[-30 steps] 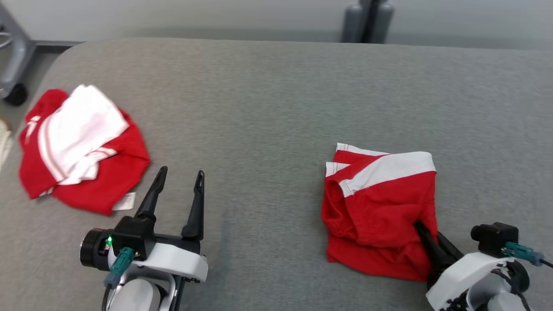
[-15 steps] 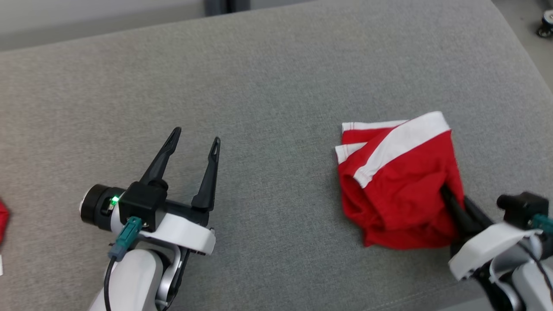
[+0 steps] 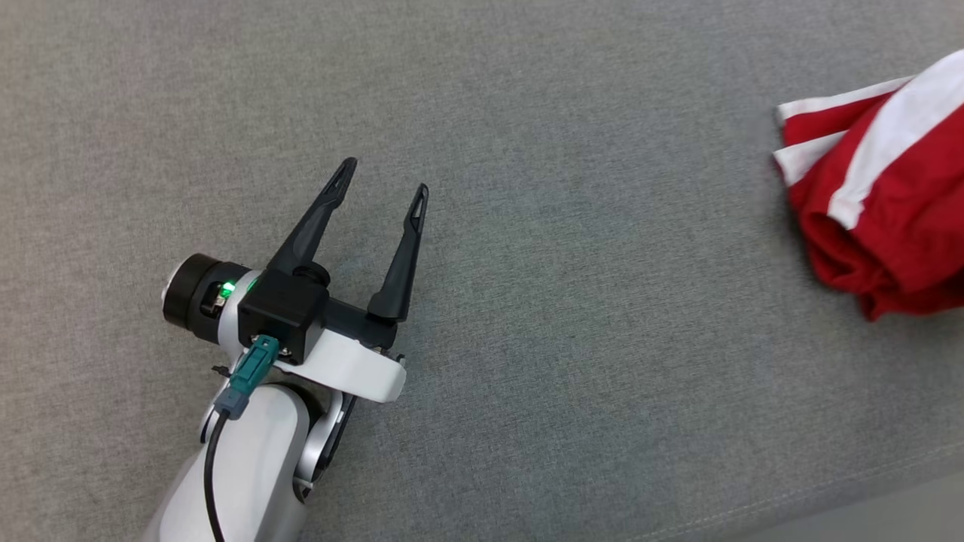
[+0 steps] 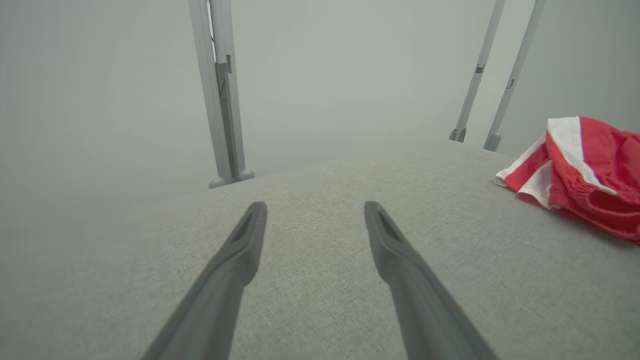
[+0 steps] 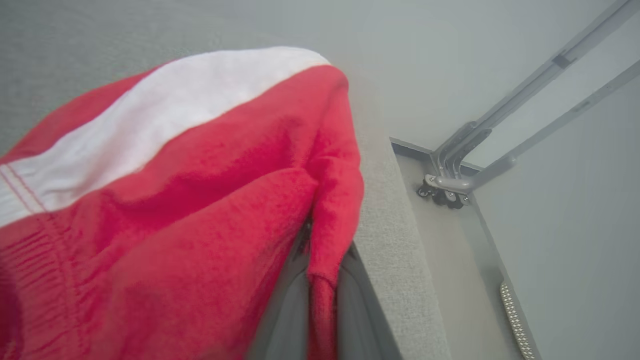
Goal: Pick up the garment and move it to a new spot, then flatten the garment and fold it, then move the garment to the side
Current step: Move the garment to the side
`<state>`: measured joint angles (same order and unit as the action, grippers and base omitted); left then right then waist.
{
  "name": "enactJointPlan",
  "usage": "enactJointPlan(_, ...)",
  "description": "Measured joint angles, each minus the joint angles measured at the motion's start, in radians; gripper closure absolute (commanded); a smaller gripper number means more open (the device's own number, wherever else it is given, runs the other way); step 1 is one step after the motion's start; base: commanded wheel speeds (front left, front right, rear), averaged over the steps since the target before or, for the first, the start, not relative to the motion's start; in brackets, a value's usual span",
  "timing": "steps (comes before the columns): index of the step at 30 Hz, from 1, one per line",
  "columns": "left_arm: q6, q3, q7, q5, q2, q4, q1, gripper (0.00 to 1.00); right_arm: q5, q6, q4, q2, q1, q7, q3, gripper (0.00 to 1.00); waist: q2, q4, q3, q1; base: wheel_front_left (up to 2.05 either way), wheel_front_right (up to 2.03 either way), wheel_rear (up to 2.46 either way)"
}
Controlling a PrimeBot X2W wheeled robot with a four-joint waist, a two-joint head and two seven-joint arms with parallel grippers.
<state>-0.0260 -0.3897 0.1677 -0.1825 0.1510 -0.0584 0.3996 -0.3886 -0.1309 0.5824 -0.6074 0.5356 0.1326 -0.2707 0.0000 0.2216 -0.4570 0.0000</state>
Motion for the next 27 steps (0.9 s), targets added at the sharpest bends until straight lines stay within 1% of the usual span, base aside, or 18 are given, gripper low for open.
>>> enactJointPlan(3,0.0,-0.003,0.001,0.006,0.002,0.001,0.007,0.0,0.055,0.0,0.049,-0.026,0.038,0.003,0.03,1.0,0.0,-0.006,-0.023,0.0,0.0,0.0,0.0)
enactJointPlan(7,0.0,-0.005,0.004,0.007,0.008,0.001,0.02,0.0,0.113,0.0,0.106,-0.022,0.076,0.01,0.074,1.0,0.0,-0.002,-0.045,0.0,0.0,0.0,0.0)
enactJointPlan(9,0.0,-0.009,0.004,0.007,0.009,0.001,0.022,0.0,0.132,0.0,0.136,-0.01,0.09,0.011,0.092,1.0,0.0,0.001,-0.052,0.0,0.0,0.0,0.0)
enactJointPlan(10,0.0,-0.01,0.003,0.007,0.01,0.001,0.026,0.0,0.14,0.0,0.147,-0.001,0.097,0.021,0.101,0.95,0.0,0.003,-0.055,0.0,0.0,0.0,0.0)
enactJointPlan(11,0.0,-0.011,0.003,0.007,0.01,0.0,0.032,0.0,0.151,0.0,0.162,0.007,0.107,0.027,0.109,0.53,0.0,0.004,-0.059,0.0,0.0,0.0,0.0)
enactJointPlan(12,0.0,-0.012,0.003,0.007,0.011,0.0,0.037,0.0,0.161,0.0,0.174,0.015,0.116,0.034,0.119,0.0,0.0,0.004,-0.061,0.0,0.0,0.0,0.0)
enactJointPlan(16,0.002,-0.017,0.002,0.007,0.012,-0.004,0.041,0.0,0.233,0.0,0.209,0.039,0.15,0.075,0.167,0.0,0.0,0.004,-0.066,0.0,0.0,0.0,0.0)
enactJointPlan(18,0.002,-0.017,0.005,0.006,0.013,-0.009,0.044,0.0,0.285,0.0,0.214,0.068,0.158,0.103,0.214,0.0,0.0,0.004,-0.064,-0.0001,0.0,0.0,0.0)
enactJointPlan(21,0.002,-0.018,0.011,-0.002,0.014,-0.02,0.044,0.0,0.315,0.0,0.191,0.1,0.157,0.12,0.251,0.0,0.0,0.005,-0.049,0.0,0.0,0.0,0.0)
enactJointPlan(24,0.001,-0.016,0.018,-0.011,0.016,-0.033,0.035,0.0,0.323,0.0,0.085,0.164,0.145,0.127,0.274,0.0,0.0,0.004,-0.024,0.0,0.0,0.0,0.0)
enactJointPlan(27,-0.009,-0.007,0.024,-0.016,0.022,-0.043,0.014,0.0,0.308,0.0,-0.085,0.244,0.084,0.129,0.291,0.0,0.0,0.001,0.009,0.0,0.0,0.0,0.0)
